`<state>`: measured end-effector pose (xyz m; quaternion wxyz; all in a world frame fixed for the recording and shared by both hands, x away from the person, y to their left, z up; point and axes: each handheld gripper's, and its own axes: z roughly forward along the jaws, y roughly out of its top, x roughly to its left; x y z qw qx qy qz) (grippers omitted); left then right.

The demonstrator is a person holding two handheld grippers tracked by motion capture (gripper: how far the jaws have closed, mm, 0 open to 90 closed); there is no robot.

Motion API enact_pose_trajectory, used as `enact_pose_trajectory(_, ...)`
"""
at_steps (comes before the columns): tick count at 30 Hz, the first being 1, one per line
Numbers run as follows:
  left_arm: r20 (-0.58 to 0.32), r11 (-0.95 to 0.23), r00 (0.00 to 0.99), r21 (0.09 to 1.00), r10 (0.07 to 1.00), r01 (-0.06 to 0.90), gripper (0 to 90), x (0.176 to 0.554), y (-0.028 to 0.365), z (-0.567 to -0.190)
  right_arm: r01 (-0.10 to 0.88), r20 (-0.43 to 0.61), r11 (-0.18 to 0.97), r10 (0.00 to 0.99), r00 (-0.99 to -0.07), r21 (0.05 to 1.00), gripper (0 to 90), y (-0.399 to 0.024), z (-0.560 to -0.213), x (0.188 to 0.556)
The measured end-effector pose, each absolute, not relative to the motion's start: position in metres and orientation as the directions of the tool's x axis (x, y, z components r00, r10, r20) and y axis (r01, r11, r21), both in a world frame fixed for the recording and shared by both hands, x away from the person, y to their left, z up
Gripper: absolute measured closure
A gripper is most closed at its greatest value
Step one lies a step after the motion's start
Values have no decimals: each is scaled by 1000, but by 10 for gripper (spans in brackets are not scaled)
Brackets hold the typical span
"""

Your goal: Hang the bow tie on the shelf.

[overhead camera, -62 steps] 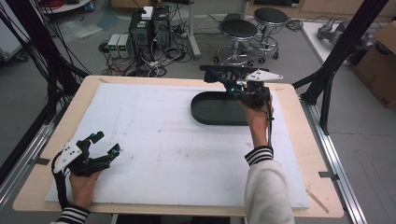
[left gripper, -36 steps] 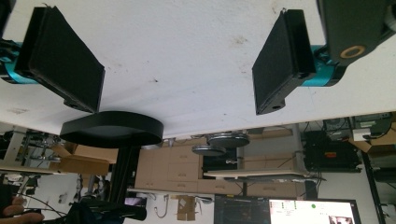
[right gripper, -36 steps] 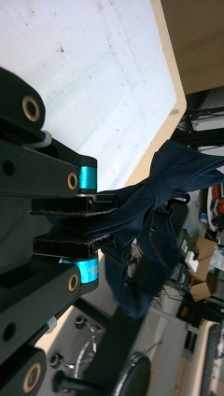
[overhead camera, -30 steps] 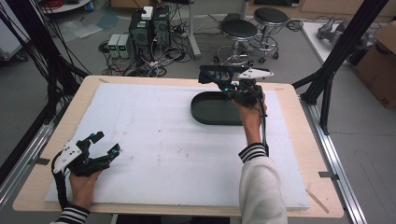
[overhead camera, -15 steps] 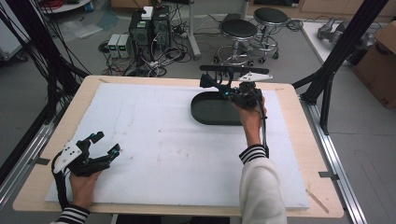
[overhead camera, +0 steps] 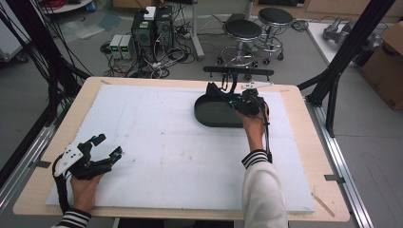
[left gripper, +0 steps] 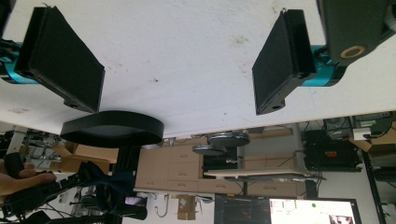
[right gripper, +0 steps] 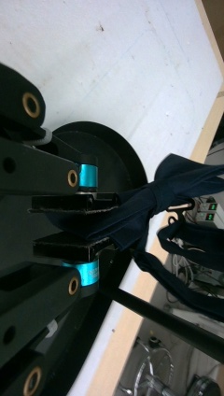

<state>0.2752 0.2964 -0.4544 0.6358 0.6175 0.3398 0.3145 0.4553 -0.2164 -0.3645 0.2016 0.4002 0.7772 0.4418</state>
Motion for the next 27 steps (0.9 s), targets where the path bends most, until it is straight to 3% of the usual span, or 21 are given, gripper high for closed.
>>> enact_pose_trajectory(8, -44, 38, 572, 999, 819, 23, 172, 275, 297, -454, 460, 42, 303, 797, -602, 835, 820, -216, -376, 454)
enact_pose_trajectory(16, -55, 48, 569, 998, 821, 27, 169, 276, 297, -454, 454, 50, 282, 803, -593, 845, 664, -226, -382, 433)
enact_pose_trajectory(23, -50, 42, 568, 999, 822, 27, 169, 276, 297, -454, 419, 66, 248, 793, -606, 873, 472, -234, -379, 408)
enact_pose_trajectory(27, -46, 38, 570, 999, 821, 25, 169, 276, 297, -454, 413, 58, 258, 787, -614, 873, 431, -239, -383, 398)
